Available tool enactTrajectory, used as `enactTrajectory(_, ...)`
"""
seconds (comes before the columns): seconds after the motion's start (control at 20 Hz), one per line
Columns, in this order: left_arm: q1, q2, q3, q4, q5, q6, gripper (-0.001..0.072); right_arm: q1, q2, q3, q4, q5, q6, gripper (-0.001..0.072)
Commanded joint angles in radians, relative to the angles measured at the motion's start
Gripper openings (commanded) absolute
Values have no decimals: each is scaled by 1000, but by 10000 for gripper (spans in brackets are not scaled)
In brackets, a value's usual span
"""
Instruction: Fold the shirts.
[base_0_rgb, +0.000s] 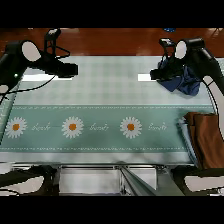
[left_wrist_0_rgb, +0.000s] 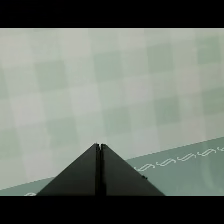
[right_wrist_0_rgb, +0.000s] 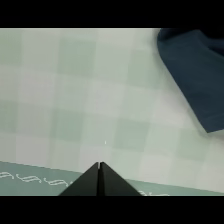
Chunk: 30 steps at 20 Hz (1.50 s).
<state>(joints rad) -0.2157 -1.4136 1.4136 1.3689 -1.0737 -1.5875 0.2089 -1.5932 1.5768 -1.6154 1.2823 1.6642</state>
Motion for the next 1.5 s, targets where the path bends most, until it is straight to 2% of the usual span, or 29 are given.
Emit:
enactTrajectory(0.0,-1,-1,0,0,0,0,24,1,0,1,0,0,0,32)
enactTrajectory(0.3,-1,-2,0,0,11,1,24,1,-1,1,1,-41,0,32)
enactTrajectory(0.4,-1,-7,0,2,116,1,26,0,0,1,-13,-122,-2,48)
enactTrajectory(0.45,2,-10,0,8,168,2,95,0,0,1,-64,-177,0,231)
enactTrajectory(0.5,8,-13,0,24,227,0,289,-2,1,1,-152,-220,5,412)
enactTrajectory(0.55,17,-14,0,33,272,-3,505,-8,6,1,-274,-246,40,417)
enactTrajectory(0.65,58,-14,5,39,295,-8,510,-48,15,1,-519,-284,166,416)
enactTrajectory(0.7,88,-14,5,38,281,-8,509,-92,14,1,-569,-307,215,416)
enactTrajectory(0.75,110,-14,4,38,266,-8,509,-143,6,1,-542,-337,249,415)
enactTrajectory(0.9,161,-14,3,37,226,-8,509,-302,-73,1,-350,-406,261,415)
enactTrajectory(1.0,167,-14,3,38,225,-6,509,-377,-143,7,-166,-454,214,415)
enactTrajectory(1.1,166,-15,3,37,226,-4,509,-417,-222,42,-28,-441,129,415)
enactTrajectory(1.25,163,-18,2,36,224,-8,509,-420,-328,97,31,-364,27,415)
enactTrajectory(1.45,171,-8,5,-22,181,-8,509,-413,-374,99,102,-332,-4,386)
